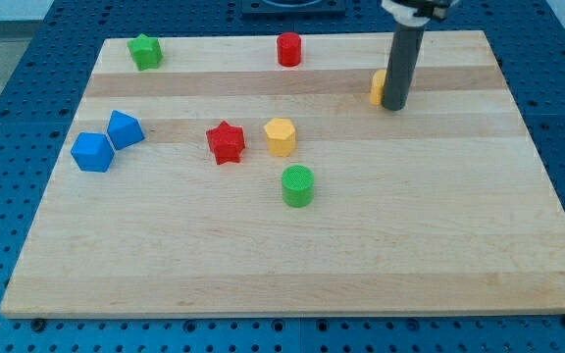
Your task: Move the yellow heart toward the top right
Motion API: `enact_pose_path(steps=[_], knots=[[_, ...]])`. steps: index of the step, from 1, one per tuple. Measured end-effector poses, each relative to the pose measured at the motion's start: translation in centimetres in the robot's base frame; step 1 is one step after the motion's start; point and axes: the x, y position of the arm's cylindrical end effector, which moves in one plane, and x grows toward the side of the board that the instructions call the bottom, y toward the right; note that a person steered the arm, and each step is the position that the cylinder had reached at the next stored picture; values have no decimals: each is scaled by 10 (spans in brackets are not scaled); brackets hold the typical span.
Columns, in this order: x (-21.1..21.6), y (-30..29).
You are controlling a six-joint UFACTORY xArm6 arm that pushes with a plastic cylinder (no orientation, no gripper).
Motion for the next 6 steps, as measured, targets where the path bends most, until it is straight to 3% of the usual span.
enact_pose_path(steps=[4, 6], knots=[[-4, -65], [-30, -27]])
